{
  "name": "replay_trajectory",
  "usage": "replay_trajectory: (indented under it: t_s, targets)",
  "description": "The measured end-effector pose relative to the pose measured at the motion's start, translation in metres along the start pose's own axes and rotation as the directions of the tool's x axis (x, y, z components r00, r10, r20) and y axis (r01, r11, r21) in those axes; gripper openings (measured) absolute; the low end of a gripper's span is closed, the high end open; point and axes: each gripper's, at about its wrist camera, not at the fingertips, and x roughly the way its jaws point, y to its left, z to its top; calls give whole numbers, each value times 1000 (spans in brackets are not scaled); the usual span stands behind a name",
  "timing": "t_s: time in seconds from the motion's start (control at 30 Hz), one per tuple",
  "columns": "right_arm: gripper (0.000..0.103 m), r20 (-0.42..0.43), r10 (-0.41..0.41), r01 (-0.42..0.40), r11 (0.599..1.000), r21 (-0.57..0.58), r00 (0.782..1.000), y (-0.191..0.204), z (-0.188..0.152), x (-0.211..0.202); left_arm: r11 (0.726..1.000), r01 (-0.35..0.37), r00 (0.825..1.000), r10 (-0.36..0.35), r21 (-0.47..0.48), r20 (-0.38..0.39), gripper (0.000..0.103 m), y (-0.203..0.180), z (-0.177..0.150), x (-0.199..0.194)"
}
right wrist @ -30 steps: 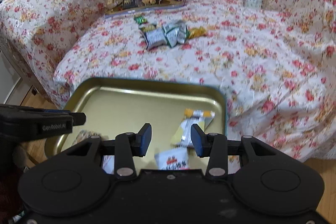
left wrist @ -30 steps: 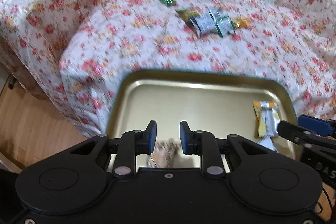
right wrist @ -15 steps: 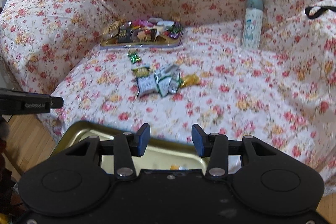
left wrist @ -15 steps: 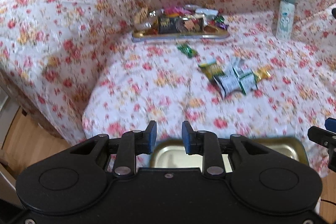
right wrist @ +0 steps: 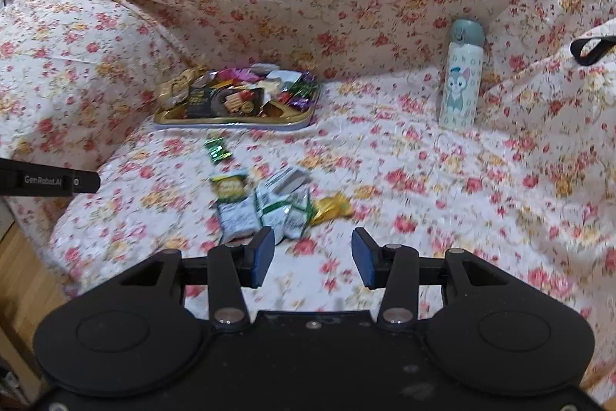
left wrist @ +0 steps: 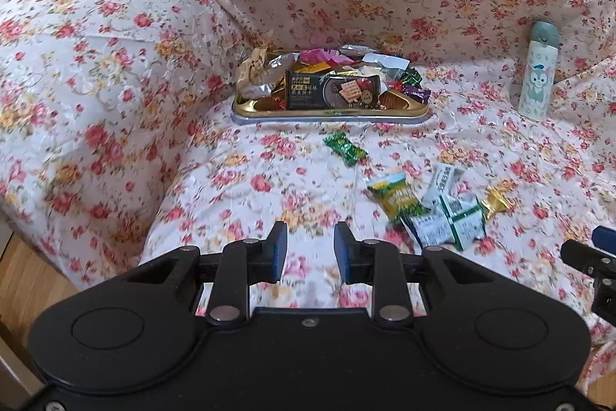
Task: Organize snacks
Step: 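Move both open tools back toward the remaining snacks, then grasp the gold-wrapped candy with the right tool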
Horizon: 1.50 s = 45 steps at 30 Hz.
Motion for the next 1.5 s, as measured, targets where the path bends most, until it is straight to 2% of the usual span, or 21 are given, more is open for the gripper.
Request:
replay_trajectory:
  t_s: [0.33, 0.73, 0.93, 1.37, 1.5]
  targets:
    - [48, -9, 9, -9, 1000, -13, 1000, -7, 1, 35, 999, 29, 999, -30, 40, 30, 37, -12, 6, 37]
    - [49, -67, 26, -26, 1000, 0, 997, -15, -7, 81, 994, 89, 996, -88, 70, -12, 38, -27, 5, 87]
    - [49, -87, 16, -11, 999, 52, 996, -24, -7, 105, 993, 100, 994, -97, 66, -46, 38, -32, 6, 112]
    - [47, -65, 15, -12, 998, 60, 998, -29, -3, 139, 985, 154, 987, -149, 83, -65, 38, -38, 4, 134]
    - [46, -53, 9, -7, 999, 36, 999, -25, 1, 147, 985, 165, 984, -161, 55, -80, 37, -34, 5, 142]
